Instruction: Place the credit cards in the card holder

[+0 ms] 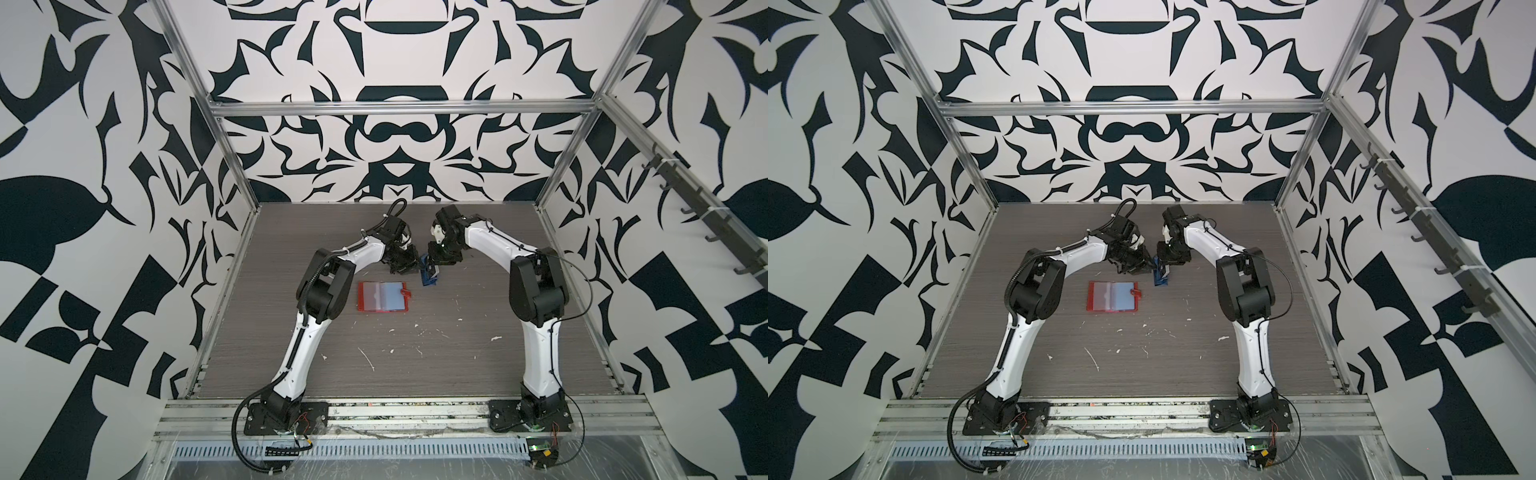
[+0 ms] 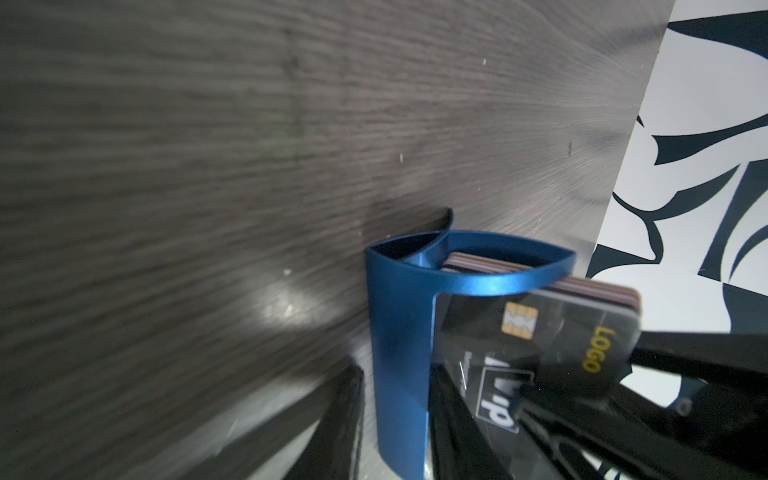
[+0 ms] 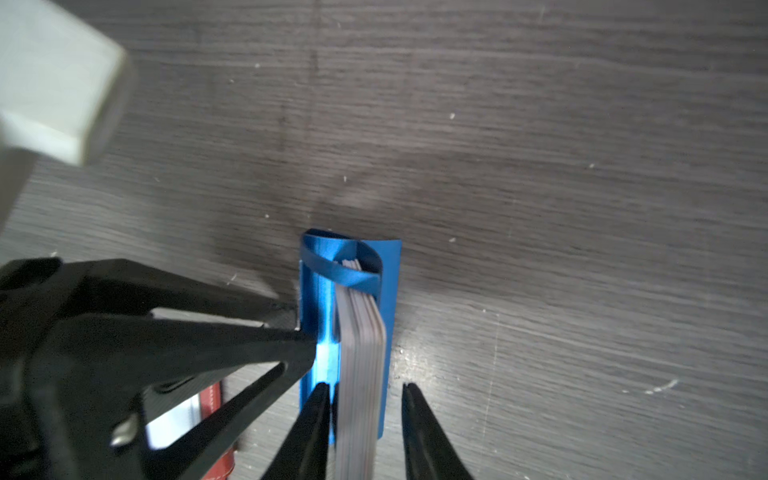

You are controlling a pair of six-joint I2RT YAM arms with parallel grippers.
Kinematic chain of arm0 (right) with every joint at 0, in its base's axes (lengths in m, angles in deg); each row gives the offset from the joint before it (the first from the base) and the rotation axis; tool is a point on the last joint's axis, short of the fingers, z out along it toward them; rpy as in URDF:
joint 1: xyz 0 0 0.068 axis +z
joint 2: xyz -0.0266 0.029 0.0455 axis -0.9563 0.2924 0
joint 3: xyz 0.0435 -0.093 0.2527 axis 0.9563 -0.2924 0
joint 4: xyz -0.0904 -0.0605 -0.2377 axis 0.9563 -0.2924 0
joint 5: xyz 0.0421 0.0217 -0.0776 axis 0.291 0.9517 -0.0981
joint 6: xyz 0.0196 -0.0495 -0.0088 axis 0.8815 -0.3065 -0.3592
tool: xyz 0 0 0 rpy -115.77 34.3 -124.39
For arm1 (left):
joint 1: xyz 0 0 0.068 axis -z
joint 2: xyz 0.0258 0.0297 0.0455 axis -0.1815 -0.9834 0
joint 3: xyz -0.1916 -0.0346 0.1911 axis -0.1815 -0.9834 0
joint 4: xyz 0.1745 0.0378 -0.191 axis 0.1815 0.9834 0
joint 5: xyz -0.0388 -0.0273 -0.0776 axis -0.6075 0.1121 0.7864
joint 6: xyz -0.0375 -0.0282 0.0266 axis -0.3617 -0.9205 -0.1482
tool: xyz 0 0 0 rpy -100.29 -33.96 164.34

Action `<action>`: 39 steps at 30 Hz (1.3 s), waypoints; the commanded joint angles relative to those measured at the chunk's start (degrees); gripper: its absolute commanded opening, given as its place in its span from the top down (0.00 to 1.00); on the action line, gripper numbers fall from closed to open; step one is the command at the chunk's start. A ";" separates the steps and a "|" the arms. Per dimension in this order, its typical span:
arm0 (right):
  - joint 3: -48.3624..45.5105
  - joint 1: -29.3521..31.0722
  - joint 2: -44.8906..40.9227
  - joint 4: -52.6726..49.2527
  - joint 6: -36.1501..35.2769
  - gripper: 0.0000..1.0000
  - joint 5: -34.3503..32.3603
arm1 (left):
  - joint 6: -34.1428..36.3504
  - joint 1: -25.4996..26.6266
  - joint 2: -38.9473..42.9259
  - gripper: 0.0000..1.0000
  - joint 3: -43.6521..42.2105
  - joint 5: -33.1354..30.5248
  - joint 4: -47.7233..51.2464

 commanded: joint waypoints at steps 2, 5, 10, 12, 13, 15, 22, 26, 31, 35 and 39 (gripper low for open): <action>2.14 0.29 -0.45 -1.38 -0.06 0.69 -1.96 | -0.37 0.21 -0.25 0.70 -2.16 -1.86 3.00; 2.22 0.31 -0.55 -1.51 -0.01 0.70 -2.28 | -0.56 0.21 -0.34 0.71 -2.41 -2.26 2.99; 2.75 0.32 -0.69 -2.38 -0.06 0.70 -3.69 | -0.58 0.23 -0.16 0.71 -2.77 -2.99 3.19; 2.89 0.32 -0.86 -2.63 -0.15 0.70 -4.13 | -0.56 0.21 -0.06 0.72 -2.83 -3.32 3.38; 2.87 0.32 -0.94 -2.68 -0.31 0.70 -4.25 | -0.56 0.21 -0.07 0.73 -2.82 -3.44 3.41; 2.92 0.27 -1.20 -2.89 -0.47 0.70 -4.82 | -0.50 0.21 0.01 0.73 -2.86 -3.81 3.69; 3.49 0.32 -1.56 -3.89 -0.82 0.70 -5.57 | -0.41 0.21 0.08 0.73 -3.11 -4.29 3.97; 3.62 0.30 -2.34 -4.41 -0.97 0.70 -6.50 | -0.40 0.21 0.21 0.73 -3.21 -4.50 4.04; 3.80 0.41 -2.97 -4.69 -1.06 0.71 -7.09 | -0.40 0.21 0.08 0.73 -3.21 -4.53 4.02; 4.15 0.50 -3.02 -5.19 -1.19 0.71 -7.42 | -0.39 0.21 0.19 0.73 -3.21 -4.68 4.02; 4.41 0.63 -3.23 -5.72 -1.45 0.71 -8.45 | -0.42 0.21 0.08 0.73 -3.21 -4.61 4.09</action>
